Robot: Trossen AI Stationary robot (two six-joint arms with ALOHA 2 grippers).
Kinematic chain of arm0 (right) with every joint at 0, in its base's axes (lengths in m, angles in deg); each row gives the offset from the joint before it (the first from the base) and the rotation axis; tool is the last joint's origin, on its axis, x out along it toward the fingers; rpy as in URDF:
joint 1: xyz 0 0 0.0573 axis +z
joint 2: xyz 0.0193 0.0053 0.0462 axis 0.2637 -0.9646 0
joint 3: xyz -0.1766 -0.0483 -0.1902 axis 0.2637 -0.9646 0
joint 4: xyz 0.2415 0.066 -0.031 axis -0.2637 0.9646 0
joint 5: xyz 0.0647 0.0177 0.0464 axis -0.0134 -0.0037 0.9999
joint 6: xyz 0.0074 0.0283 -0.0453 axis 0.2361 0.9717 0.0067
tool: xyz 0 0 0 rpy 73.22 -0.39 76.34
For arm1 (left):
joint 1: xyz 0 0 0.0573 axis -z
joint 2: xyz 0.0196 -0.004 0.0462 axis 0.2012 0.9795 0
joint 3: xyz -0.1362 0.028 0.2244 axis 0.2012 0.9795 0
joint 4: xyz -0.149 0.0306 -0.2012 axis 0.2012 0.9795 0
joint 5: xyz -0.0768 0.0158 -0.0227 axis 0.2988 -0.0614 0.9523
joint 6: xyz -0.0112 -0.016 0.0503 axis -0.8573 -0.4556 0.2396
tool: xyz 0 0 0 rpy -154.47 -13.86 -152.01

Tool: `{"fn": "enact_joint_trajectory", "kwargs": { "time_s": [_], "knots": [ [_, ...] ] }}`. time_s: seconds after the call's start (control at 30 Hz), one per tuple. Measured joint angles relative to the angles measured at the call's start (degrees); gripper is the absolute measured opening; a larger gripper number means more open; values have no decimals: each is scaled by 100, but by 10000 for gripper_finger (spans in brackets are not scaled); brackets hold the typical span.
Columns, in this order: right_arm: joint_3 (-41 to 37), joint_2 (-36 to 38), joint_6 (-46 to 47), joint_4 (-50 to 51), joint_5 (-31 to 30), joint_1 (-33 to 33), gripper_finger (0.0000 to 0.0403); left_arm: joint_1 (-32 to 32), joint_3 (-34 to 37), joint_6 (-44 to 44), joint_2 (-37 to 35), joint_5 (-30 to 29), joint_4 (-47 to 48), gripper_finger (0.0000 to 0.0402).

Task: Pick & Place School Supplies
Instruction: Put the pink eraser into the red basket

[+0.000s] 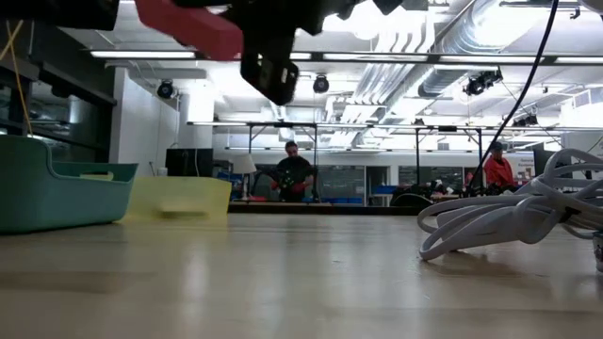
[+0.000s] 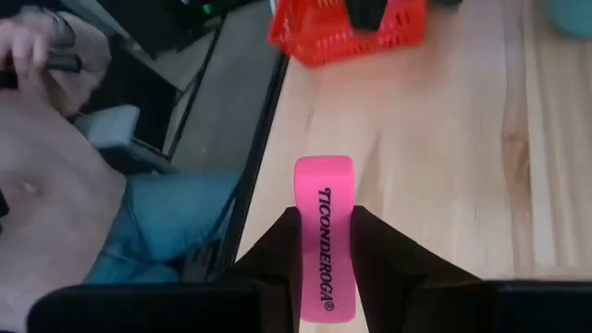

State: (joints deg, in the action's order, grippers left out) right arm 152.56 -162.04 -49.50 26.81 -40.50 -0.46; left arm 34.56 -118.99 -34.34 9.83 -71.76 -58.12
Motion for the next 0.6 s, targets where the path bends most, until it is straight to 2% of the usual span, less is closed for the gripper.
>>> {"fn": "enact_joint_trajectory", "kwargs": {
  "time_s": [0.13,0.6],
  "knots": [
    [2,0,112,-395,107,-87,65,17,0,496,158,-235,-222,165],
    [2,0,109,-527,44,-293,66,-176,0,2283,779,-302,-1524,165]
  ]
}}
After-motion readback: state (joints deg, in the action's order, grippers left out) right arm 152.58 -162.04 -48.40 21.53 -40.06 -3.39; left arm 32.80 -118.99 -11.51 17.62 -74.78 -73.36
